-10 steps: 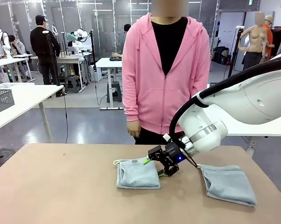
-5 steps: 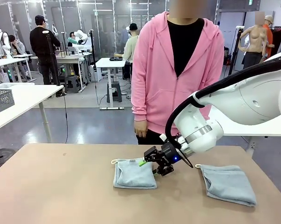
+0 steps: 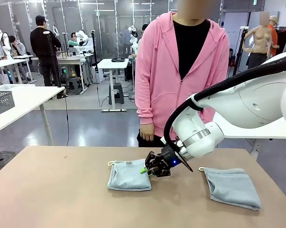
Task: Fold the towels and place them in the basket.
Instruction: Stack the folded Towel with hook on the right side of the table.
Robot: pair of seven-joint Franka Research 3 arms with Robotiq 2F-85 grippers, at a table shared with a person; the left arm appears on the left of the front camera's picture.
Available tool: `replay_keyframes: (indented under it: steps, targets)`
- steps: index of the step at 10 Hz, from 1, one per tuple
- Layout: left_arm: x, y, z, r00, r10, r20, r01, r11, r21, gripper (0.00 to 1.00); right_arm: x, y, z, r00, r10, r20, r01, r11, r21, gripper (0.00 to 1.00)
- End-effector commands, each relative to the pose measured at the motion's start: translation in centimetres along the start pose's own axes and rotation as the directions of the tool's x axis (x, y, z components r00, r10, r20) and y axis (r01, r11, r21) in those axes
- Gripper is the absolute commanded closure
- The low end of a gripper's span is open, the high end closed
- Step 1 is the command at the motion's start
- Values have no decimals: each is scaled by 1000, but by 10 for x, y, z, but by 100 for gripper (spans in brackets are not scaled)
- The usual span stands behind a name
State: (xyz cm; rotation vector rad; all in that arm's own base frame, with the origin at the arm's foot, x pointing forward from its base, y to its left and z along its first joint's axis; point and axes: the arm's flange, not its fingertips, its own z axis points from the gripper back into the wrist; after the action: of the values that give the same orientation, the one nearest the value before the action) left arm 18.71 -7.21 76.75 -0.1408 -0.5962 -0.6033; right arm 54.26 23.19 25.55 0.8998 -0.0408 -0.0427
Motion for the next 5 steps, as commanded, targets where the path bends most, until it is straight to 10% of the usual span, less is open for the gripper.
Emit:
replay_keyframes:
  steps: [1,5]
  targets:
    - [1,0,-1,1000,-5,9,6,1000,-3,0,-8,10,0,999,-41,20,41,999,-24,100]
    - [1,0,-1,1000,-5,9,6,1000,-3,0,-18,27,3,999,-40,16,40,997,-58,100]
